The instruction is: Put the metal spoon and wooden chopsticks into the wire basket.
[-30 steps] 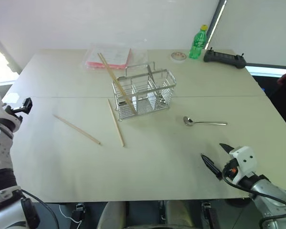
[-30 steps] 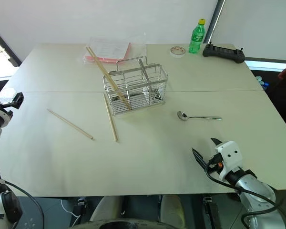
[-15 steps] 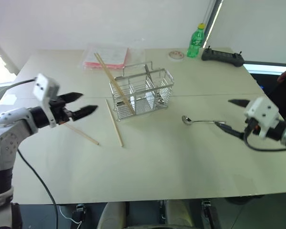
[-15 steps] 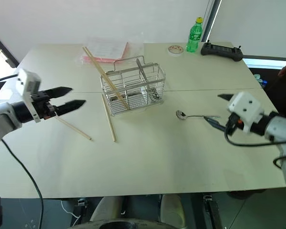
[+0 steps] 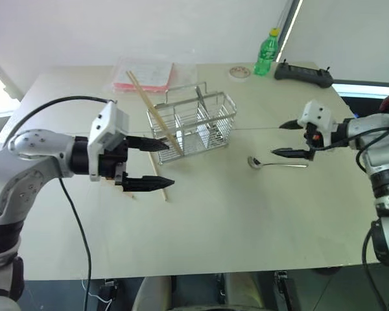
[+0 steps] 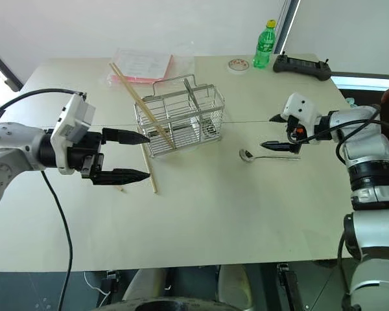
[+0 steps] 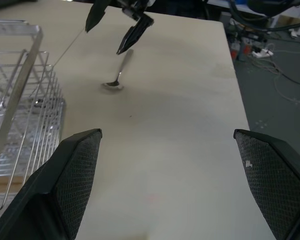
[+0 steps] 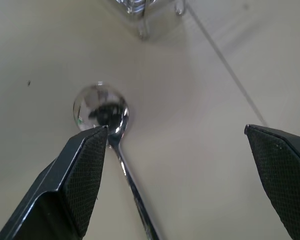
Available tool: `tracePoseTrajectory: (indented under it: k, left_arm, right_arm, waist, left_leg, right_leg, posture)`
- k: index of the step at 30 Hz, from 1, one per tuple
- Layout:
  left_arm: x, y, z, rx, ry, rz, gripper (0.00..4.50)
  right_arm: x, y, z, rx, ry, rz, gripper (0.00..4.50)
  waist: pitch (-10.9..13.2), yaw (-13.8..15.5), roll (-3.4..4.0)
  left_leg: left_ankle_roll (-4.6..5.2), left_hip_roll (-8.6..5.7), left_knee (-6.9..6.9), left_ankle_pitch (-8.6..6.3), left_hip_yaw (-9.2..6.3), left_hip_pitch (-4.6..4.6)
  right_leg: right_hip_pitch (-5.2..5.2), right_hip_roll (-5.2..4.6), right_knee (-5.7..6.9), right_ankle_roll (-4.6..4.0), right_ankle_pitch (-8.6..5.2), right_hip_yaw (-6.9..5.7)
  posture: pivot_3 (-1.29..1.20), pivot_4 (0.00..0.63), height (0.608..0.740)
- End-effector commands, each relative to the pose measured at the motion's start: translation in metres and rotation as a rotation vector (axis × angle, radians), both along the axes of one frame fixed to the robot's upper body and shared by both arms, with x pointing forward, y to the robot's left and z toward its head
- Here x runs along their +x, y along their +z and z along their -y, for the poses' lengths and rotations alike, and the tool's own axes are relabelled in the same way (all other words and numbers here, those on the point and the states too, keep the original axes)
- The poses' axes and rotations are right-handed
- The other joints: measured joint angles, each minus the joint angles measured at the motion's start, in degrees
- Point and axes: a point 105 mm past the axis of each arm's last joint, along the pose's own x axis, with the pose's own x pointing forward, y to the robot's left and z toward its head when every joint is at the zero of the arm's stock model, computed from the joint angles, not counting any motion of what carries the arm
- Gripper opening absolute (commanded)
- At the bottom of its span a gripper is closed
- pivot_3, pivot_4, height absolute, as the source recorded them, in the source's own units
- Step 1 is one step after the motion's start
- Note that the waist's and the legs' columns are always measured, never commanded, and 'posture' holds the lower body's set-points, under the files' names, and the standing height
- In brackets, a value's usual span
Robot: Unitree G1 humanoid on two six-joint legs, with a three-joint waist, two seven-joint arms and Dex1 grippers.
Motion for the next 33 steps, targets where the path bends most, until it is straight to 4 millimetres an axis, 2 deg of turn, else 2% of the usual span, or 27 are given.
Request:
tracePoseTrajectory:
  k: [1,5,17,23,26,33]
  left_arm:
    - [-0.006,0.005,0.005,0.039,-0.06,0.046,4.46]
    - [-0.007,0.004,0.007,0.058,-0.08,0.058,4.46]
    - [-0.007,0.008,0.009,0.05,-0.065,0.088,4.46]
    - [-0.006,0.015,0.01,0.034,-0.051,0.107,4.46]
    - [-0.005,0.018,0.01,0.031,-0.049,0.112,4.5]
    - [-0.003,0.02,0.009,0.029,-0.047,0.119,4.5]
  right_arm:
    - [0.003,0.0,0.005,-0.07,0.026,-0.004,4.5]
    - [0.006,-0.009,0.006,-0.094,0.025,-0.033,4.5]
    - [0.009,-0.031,-0.009,-0.062,0.028,-0.113,4.5]
    - [0.008,-0.048,-0.002,-0.076,-0.056,-0.184,4.5]
    - [0.005,-0.054,0.001,-0.064,-0.087,-0.239,3.65]
    - [0.003,-0.052,-0.002,-0.018,-0.088,-0.283,0.02]
  waist:
    - [0.01,-0.08,0.01]
    - [0.01,-0.14,0.0]
    - [0.02,-0.2,0.02]
    - [0.01,-0.15,0.0]
    - [0.0,-0.21,-0.01]
    - [0.01,-0.23,-0.02]
  left_leg:
    - [0.0,0.0,0.0,0.0,0.0,0.0]
    - [-0.01,0.0,0.02,0.01,0.0,0.05]
    - [-0.07,0.01,0.07,0.05,-0.01,0.16]
    - [-0.15,0.01,0.08,0.09,-0.02,0.17]
    - [-0.18,0.01,0.1,0.11,-0.03,0.27]
    - [-0.18,0.01,0.07,0.11,-0.02,0.79]
  right_leg:
    - [-0.01,0.01,0.02,0.01,0.0,0.0]
    - [0.0,0.02,0.14,0.02,0.0,0.02]
    - [0.06,0.06,0.28,0.02,0.01,0.08]
    - [0.06,0.06,0.3,0.02,0.01,0.09]
    - [0.18,0.06,0.29,0.01,0.01,0.09]
    - [0.63,0.06,0.35,-0.13,-0.08,0.11]
  posture:
    - [0.0,0.15,0.69]
    - [0.0,0.15,0.69]
    - [0.0,0.15,0.69]
    - [0.0,0.15,0.69]
    - [0.0,0.15,0.69]
    - [0.0,0.15,0.69]
